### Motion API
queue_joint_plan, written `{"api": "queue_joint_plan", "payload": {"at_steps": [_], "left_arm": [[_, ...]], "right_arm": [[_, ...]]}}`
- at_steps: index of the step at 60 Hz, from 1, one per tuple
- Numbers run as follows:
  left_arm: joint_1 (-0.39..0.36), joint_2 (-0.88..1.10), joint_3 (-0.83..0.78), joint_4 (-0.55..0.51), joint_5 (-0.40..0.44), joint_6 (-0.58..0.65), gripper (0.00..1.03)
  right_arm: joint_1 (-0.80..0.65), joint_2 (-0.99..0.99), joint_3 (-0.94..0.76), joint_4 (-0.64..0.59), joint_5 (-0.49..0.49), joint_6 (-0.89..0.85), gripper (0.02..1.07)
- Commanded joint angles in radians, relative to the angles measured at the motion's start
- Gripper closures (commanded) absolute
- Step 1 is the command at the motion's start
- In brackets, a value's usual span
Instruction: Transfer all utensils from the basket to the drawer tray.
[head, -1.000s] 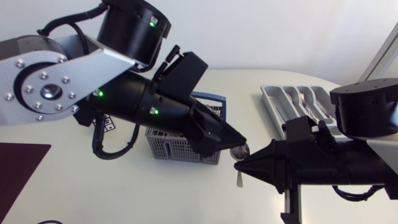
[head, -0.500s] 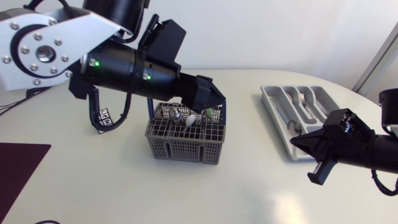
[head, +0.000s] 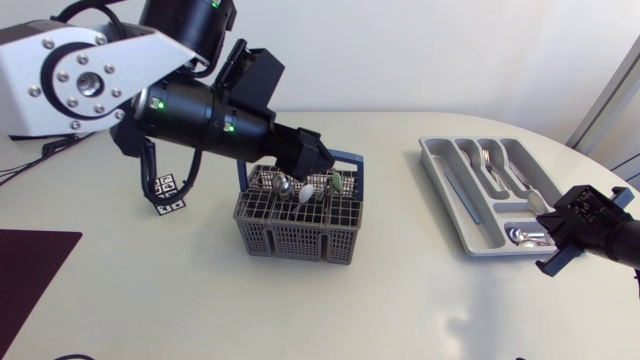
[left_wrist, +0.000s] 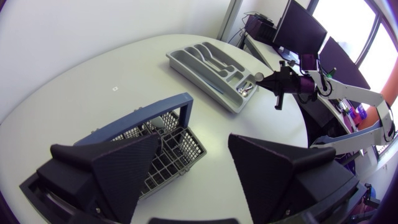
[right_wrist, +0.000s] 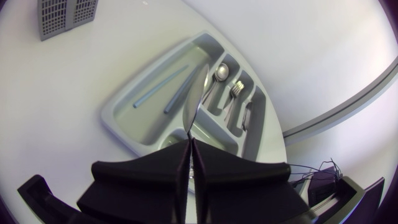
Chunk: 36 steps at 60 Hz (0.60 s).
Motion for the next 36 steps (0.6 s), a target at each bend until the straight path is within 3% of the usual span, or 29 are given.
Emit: {"api": "queue_joint_plan", "payload": {"at_steps": [1,22,36], "left_arm": [[0.022,0.01,-0.026,-0.018,-0.013,0.027,0.23],[0.047,-0.011,-0.059,-0.025,-0.027,0.041,0.23],[0.067,-0.028,-0.068,-0.03,-0.027,0.045,0.23]], "right_arm": [[-0.051,0.083,-0.013,0.066,0.005,-0.076,1.02],[-0.142,0.359,0.048,0.322,0.042,-0.163,1.01],[-0.168,0.371,0.104,0.328,0.036,-0.165,1.02]]}}
